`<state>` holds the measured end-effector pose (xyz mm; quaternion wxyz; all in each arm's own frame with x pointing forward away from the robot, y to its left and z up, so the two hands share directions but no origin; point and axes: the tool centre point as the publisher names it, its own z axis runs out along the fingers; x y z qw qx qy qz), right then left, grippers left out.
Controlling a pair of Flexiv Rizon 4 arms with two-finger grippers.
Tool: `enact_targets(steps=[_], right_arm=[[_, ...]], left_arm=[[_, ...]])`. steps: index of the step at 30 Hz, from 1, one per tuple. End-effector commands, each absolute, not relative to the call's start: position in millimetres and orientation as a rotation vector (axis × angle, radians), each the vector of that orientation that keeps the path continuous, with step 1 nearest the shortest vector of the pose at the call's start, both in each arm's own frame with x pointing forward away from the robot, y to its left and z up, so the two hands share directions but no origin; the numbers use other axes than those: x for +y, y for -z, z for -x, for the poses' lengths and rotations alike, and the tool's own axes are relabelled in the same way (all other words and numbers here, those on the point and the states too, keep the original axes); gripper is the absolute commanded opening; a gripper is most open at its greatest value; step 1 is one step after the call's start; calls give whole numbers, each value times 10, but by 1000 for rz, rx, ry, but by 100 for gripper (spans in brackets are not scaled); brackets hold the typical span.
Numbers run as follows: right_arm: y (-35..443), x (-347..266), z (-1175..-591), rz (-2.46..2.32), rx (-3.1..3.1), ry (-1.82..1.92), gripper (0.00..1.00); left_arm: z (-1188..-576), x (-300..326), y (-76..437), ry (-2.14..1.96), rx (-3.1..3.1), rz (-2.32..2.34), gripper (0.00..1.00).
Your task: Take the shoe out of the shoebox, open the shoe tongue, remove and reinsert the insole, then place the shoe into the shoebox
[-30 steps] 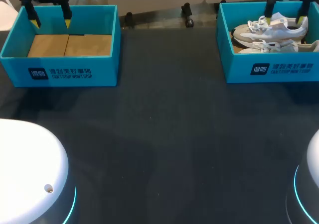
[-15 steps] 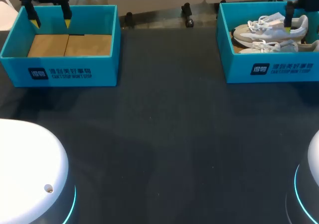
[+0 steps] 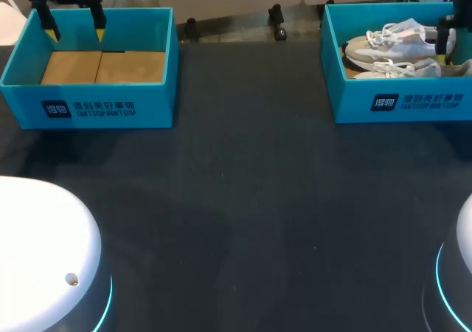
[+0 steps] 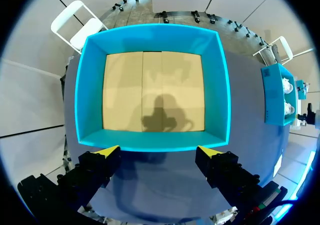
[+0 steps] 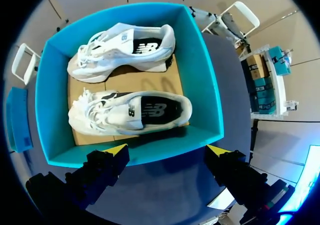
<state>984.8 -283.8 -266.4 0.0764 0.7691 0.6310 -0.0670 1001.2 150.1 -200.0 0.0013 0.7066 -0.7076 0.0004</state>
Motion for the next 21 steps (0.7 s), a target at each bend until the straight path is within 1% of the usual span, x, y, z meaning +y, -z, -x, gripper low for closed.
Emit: enact_targets(steps=[1, 9, 21], right_arm=[[2658, -2824, -9851, -2305, 1889, 206, 100], [2658, -2824, -9851, -2305, 1889, 206, 100], [2854, -3064, -10060, -2283, 1920, 129, 100]], left_arm=[[-10002, 1502, 2003, -3, -2222, -2220, 100], [-10002, 1502, 2003, -3, -2222, -2220, 100], [-10002, 1502, 2003, -3, -2222, -2220, 100]])
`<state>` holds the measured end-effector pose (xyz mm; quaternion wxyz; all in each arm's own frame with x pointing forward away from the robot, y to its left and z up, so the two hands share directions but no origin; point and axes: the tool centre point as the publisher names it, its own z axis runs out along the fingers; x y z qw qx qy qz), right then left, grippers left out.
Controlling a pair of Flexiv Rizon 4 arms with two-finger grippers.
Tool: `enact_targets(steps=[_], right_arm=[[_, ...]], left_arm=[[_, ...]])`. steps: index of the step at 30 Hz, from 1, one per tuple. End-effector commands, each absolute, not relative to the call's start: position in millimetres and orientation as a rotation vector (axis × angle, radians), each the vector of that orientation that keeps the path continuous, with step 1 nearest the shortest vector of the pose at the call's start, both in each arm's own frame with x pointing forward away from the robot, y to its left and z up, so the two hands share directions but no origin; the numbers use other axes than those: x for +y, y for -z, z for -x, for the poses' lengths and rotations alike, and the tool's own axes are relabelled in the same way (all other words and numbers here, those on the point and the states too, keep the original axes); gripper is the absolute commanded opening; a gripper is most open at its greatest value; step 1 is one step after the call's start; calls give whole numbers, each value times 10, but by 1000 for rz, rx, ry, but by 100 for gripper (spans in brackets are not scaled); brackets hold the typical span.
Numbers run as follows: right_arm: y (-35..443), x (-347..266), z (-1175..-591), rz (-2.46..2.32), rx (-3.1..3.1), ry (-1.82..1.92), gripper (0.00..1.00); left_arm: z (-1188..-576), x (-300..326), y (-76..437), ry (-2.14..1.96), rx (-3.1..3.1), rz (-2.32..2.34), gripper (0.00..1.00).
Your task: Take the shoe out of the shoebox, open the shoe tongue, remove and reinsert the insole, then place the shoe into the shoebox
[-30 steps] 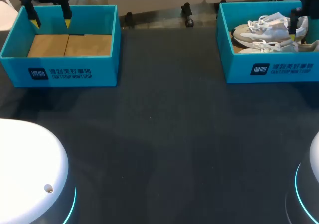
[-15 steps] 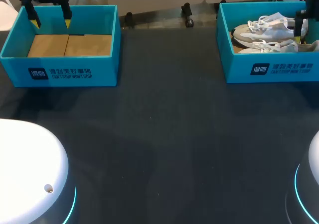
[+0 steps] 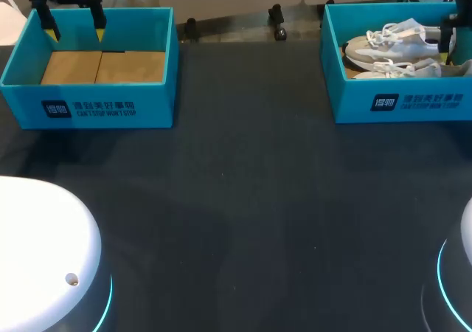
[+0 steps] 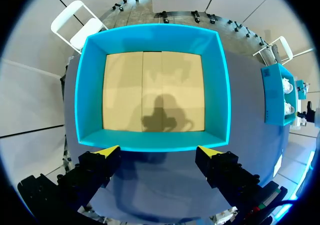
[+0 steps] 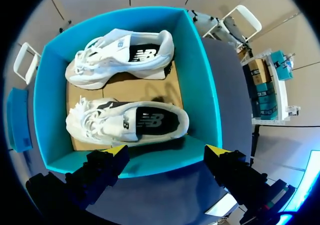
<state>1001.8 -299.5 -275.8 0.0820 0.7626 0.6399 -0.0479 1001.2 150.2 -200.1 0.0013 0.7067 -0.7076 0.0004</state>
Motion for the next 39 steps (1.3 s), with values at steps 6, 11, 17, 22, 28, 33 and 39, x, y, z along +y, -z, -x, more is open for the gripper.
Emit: enact_targets(steps=[6, 11, 17, 22, 28, 33, 39], right_arm=[[2996, -3043, -10124, -2274, 1949, 123, 99], [3079, -3061, -10140, -2275, 1954, 90, 73], [3131, -3157, -10118, -2275, 1943, 96, 81], [3170, -3225, -10103, -2275, 1939, 85, 76], [3229, -3282, -10157, -2261, 1926, 69, 70], [3282, -3316, -10180, -2227, 1926, 52, 72], [3357, -3335, -10226, -2217, 1931, 46, 66]], left_arm=[[-10002, 1502, 2003, -3, -2222, -2220, 100], [-10002, 1502, 2003, -3, -2222, -2220, 100], [-10002, 1502, 2003, -3, -2222, -2220, 100], [-10002, 1502, 2003, -3, -2222, -2220, 100], [-10002, 1502, 2003, -3, -2222, -2220, 100], [-10002, 1502, 2003, -3, -2222, -2220, 100], [-10002, 1502, 2003, -3, -2222, -2220, 100]])
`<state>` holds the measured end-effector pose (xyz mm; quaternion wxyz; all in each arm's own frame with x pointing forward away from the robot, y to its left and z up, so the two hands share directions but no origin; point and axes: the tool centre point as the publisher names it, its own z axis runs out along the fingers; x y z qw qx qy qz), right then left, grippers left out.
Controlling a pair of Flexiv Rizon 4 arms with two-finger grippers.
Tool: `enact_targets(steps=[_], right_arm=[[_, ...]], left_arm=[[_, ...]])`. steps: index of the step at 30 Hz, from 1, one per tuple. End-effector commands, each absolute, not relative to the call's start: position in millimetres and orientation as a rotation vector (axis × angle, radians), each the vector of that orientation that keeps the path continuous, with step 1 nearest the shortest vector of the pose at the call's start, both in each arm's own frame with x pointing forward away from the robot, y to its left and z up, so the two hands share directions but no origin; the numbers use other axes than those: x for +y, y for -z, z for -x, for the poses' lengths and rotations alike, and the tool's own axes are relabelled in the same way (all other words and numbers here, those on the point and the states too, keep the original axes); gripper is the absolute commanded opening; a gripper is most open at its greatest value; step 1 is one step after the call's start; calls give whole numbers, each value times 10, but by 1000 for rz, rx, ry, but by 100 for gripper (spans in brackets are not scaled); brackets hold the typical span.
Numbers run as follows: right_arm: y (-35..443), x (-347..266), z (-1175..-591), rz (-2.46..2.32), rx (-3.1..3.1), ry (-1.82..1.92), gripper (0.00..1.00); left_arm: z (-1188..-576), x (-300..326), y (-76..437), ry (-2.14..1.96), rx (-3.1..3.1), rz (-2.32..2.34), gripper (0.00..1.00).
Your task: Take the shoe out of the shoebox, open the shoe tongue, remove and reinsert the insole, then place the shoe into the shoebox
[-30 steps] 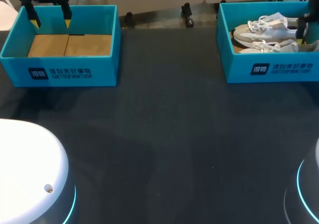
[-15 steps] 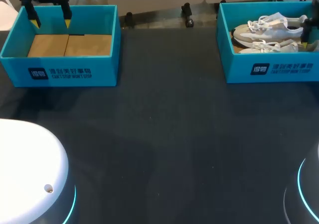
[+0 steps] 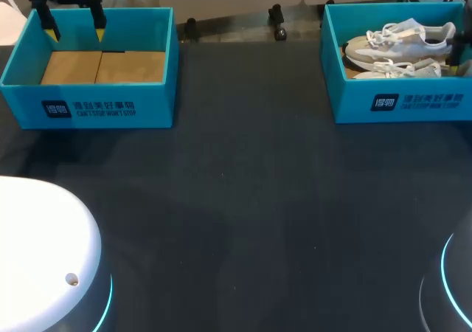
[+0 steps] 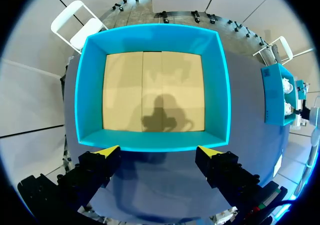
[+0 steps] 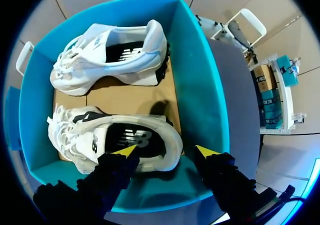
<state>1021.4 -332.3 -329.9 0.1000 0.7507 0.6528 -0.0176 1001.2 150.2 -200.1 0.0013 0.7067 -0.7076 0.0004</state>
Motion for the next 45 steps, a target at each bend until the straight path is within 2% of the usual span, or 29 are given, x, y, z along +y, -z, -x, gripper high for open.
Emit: enact_targets(steps=[1, 11, 16, 20, 22, 24, 27, 28, 29, 45], right_arm=[[3380, -3334, -10232, -2215, 1933, 47, 67], [3578, -3336, -10280, -2200, 1975, 64, 63], [3674, -3350, -10309, -2193, 1993, 84, 64], [3740, -3381, -10319, -2198, 1997, 96, 60], [3770, -3389, -10321, -2204, 1999, 103, 51], [3789, -3388, -10321, -2206, 2006, 114, 46], [3807, -3387, -10315, -2204, 2008, 130, 29], [3813, -3392, -10310, -2206, 2006, 132, 19], [3815, -3398, -10304, -2211, 2003, 136, 0], [3445, -3436, -10186, -2244, 1986, 152, 0]], left_arm=[[-10002, 1502, 2003, -3, -2222, -2220, 100], [-10002, 1502, 2003, -3, -2222, -2220, 100], [-10002, 1502, 2003, -3, -2222, -2220, 100], [-10002, 1502, 2003, -3, -2222, -2220, 100], [-10002, 1502, 2003, -3, -2222, -2220, 100], [-10002, 1502, 2003, -3, -2222, -2220, 100], [-10002, 1502, 2003, -3, -2222, -2220, 100], [-10002, 1502, 2003, -3, -2222, -2220, 100], [-10002, 1502, 2003, -3, -2222, -2220, 100], [-10002, 1502, 2003, -3, -2222, -2220, 100]])
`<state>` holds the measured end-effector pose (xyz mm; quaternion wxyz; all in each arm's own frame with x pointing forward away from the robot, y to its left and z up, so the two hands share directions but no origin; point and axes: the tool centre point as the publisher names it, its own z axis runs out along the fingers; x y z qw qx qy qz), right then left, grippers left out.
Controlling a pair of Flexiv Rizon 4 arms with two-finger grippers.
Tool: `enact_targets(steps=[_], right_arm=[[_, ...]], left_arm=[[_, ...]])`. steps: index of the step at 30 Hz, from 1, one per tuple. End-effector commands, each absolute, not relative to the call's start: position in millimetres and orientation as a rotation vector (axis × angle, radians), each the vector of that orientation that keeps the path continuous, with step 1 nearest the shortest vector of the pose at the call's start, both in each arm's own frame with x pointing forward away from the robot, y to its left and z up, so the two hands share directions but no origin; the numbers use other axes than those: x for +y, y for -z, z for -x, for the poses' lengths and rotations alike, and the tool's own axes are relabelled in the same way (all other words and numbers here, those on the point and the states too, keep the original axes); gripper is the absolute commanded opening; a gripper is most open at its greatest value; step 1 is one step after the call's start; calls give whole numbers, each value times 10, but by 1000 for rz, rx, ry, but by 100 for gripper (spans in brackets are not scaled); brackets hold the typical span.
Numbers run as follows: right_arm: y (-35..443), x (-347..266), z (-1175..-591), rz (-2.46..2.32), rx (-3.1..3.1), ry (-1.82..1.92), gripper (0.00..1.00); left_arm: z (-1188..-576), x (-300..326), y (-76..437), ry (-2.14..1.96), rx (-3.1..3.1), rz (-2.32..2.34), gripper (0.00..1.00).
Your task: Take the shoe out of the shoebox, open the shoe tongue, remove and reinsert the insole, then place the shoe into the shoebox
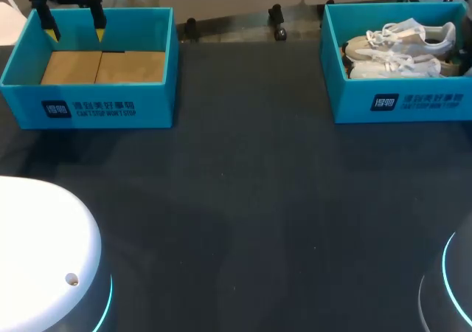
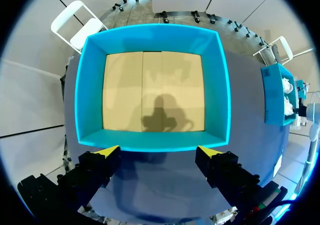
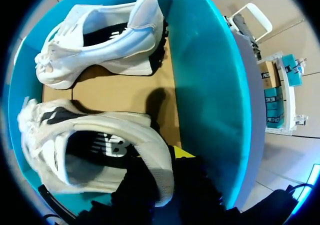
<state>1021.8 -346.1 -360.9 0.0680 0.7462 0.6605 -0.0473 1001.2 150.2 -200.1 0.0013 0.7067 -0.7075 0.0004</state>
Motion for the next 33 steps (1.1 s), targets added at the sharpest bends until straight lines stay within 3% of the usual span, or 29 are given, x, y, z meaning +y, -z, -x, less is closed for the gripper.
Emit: enact_targets(steps=[1, 33], right_arm=[[3411, -3437, -10186, -2244, 1985, 153, 0], [1915, -3301, -10182, -2166, 1952, 270, 0]], left_arm=[[-10002, 1502, 2003, -3, -2222, -2220, 100], [-10002, 1502, 2003, -3, -2222, -2220, 100]])
